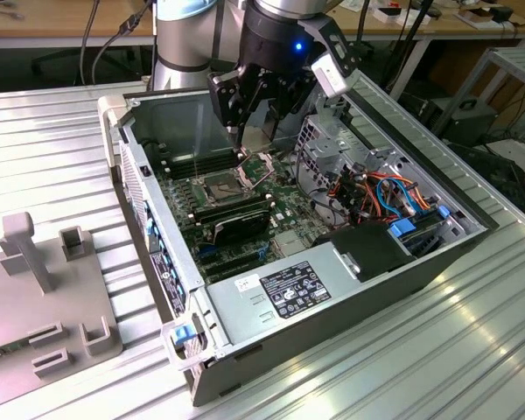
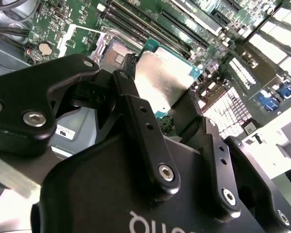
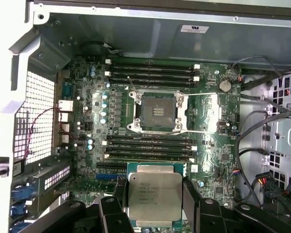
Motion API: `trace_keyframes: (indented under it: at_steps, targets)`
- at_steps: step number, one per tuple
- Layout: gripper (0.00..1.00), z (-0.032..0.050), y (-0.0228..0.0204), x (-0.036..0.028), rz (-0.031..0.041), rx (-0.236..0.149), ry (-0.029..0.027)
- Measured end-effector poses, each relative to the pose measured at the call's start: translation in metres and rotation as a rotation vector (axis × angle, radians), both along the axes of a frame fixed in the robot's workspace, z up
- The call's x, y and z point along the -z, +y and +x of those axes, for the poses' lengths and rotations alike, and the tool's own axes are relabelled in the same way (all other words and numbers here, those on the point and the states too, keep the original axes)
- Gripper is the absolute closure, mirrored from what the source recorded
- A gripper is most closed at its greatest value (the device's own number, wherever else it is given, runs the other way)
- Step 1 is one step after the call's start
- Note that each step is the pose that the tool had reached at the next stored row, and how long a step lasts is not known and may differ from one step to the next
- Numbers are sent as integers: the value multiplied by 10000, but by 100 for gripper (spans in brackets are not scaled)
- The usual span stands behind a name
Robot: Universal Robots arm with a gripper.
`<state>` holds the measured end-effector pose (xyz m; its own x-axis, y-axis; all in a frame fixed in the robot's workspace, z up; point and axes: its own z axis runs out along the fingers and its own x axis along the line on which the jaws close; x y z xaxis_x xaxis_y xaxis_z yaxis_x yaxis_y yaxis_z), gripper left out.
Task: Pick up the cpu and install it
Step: 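Pick up the cpu and move it towards the insertion slot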
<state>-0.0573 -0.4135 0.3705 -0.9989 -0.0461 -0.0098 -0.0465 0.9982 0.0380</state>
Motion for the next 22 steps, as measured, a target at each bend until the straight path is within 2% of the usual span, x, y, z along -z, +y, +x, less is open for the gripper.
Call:
trace_keyframes:
  at_steps: [22]
  targets:
    - [45,0,2,45,0,1,-1]
